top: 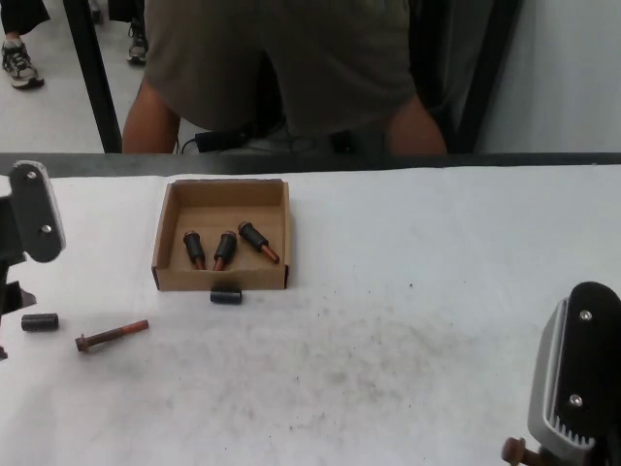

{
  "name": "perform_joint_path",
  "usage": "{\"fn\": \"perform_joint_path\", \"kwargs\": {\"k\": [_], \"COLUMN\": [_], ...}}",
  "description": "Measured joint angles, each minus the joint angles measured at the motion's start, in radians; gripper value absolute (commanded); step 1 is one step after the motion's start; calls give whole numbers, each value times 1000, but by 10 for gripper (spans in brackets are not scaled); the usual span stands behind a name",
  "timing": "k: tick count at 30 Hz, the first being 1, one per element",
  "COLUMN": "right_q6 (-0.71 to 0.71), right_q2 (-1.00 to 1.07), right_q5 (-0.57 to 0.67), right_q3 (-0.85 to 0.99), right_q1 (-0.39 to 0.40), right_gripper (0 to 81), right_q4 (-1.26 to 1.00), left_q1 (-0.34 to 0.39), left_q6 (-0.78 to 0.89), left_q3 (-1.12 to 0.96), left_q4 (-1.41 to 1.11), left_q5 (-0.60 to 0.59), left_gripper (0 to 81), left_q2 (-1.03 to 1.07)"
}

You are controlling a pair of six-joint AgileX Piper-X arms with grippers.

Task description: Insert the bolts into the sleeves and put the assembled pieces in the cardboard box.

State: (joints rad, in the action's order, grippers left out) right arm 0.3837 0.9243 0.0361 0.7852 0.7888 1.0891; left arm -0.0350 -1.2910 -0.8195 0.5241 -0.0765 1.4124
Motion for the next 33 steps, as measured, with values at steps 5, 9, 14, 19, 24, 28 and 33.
{"fn": "perform_joint_path", "kwargs": {"k": [5,9,14,19,24,28,33], "right_q6": [0,0,0,0,0,0,-2], "right_q2": [0,0,0,0,0,0,0], "right_q5": [11,11,12,12,12,12,12], "right_q3": [0,0,-3,-21,-27,-27,-27], "right_q1": [0,0,0,0,0,0,0], "right_gripper": [2,2,2,2,2,2,2], "right_q4": [-42,-48,-48,-52,-52,-52,-52], "left_q1": [0,0,0,0,0,0,-2], "left_q6": [-114,-168,-223,-255,-268,-286,-286], "left_q3": [-73,-116,-151,-154,-156,-162,-162], "left_q4": [46,125,166,166,157,69,33], "left_q5": [2,21,29,28,37,97,127], "left_gripper": [431,431,431,431,431,431,431], "left_q2": [108,169,228,257,292,329,345]}}
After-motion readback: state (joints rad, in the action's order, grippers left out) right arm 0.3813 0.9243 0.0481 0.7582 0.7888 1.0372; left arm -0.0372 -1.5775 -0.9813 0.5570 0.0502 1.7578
